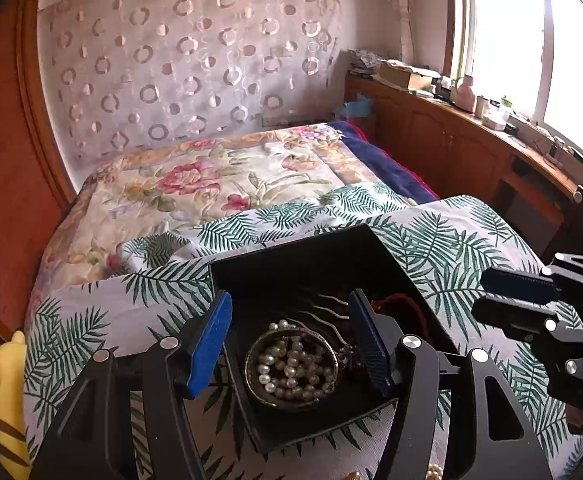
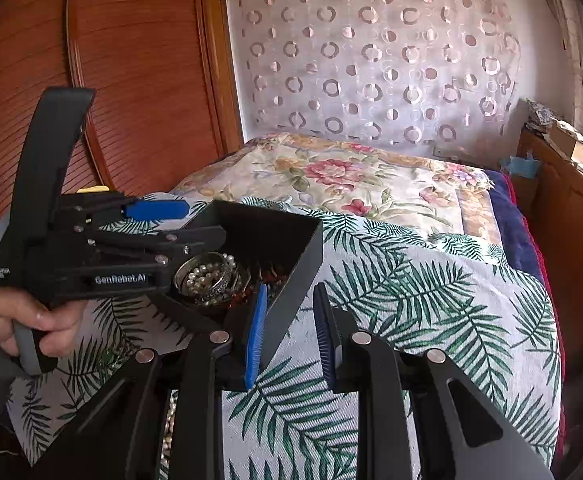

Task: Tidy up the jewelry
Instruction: 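Grasp the silver bangle with left and lower it into the box while right drops the red bracelet in, then grasp the green pendant with left while right grasps the gold pearl necklace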

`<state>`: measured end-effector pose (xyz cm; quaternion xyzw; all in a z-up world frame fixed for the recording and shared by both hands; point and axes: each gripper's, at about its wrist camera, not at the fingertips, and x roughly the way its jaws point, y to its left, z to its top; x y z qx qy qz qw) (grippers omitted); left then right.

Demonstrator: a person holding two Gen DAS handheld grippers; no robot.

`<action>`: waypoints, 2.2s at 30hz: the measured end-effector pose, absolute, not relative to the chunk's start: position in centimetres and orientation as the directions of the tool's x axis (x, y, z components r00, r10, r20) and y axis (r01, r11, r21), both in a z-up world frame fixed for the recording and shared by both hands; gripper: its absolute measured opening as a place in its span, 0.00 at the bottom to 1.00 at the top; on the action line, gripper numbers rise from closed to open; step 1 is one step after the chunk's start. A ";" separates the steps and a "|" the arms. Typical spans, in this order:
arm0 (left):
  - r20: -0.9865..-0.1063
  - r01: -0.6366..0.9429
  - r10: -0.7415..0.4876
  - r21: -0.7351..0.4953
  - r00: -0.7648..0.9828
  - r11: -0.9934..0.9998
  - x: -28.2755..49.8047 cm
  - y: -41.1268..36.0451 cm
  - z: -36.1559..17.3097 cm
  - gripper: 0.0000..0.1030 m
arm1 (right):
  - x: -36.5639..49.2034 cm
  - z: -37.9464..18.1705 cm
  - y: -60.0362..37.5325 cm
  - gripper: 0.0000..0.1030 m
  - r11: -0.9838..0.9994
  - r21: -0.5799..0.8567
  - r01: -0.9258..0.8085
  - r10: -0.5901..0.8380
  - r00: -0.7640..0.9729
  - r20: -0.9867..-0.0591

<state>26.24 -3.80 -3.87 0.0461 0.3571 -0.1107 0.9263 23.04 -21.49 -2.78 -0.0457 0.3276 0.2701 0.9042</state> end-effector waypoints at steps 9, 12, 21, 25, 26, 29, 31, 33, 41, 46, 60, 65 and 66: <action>-0.636 0.252 -0.193 0.002 0.747 0.968 21.8 -2.3 -2.8 0.73 | 19.2 -3.2 -21.6 0.25 0.832 0.089 -0.547 0.477 0.625 -0.617; -0.626 0.259 -0.204 -0.004 0.753 0.966 19.9 -1.6 -3.0 0.80 | 18.0 -3.4 -21.2 0.25 0.827 0.096 -0.554 0.484 0.614 -0.624; -0.643 0.235 -0.209 -0.046 0.736 0.971 15.1 1.6 -4.7 0.80 | 13.0 -5.0 -20.5 0.25 0.816 0.108 -0.568 0.495 0.590 -0.638; -0.662 0.226 -0.193 -0.036 0.725 0.973 14.0 1.9 -5.6 0.80 | 11.4 -5.6 -20.6 0.25 0.820 0.103 -0.563 0.485 0.587 -0.649; -0.664 0.223 -0.191 -0.037 0.723 0.974 13.7 2.0 -5.8 0.80 | 11.0 -5.9 -20.7 0.25 0.819 0.110 -0.563 0.486 0.580 -0.654; -0.675 0.229 -0.201 -0.048 0.710 0.972 13.0 2.2 -6.5 0.79 | 10.5 -6.6 -20.8 0.31 0.825 0.105 -0.556 0.471 0.573 -0.670; -0.687 0.242 -0.213 -0.055 0.695 0.969 12.7 2.1 -7.0 0.67 | 10.1 -7.1 -20.6 0.36 0.825 0.107 -0.555 0.467 0.564 -0.681; -0.706 0.252 -0.219 -0.059 0.673 0.966 12.6 2.0 -7.7 0.58 | 9.8 -7.6 -20.4 0.37 0.821 0.108 -0.560 0.468 0.554 -0.688; -0.737 0.276 -0.235 -0.070 0.633 0.959 12.8 1.3 -9.3 0.31 | 8.8 -8.2 -19.1 0.37 0.808 0.088 -0.582 0.469 0.545 -0.695; -0.756 0.272 -0.210 -0.044 0.619 0.961 13.3 0.7 -9.9 0.25 | 8.8 -8.3 -19.4 0.37 0.813 0.097 -0.574 0.469 0.548 -0.692; -0.732 0.289 -0.265 -0.097 0.628 0.952 11.8 1.4 -9.6 0.05 | 9.6 -7.6 -19.2 0.37 0.808 0.091 -0.582 0.471 0.546 -0.693; -0.694 0.276 -0.275 -0.114 0.665 0.954 10.6 2.2 -8.0 0.05 | 11.4 -6.0 -18.2 0.37 0.792 0.091 -0.603 0.493 0.544 -0.679; -0.686 0.273 -0.275 -0.115 0.674 0.955 10.4 2.4 -7.6 0.05 | 11.8 -5.9 -17.9 0.37 0.787 0.094 -0.610 0.499 0.540 -0.678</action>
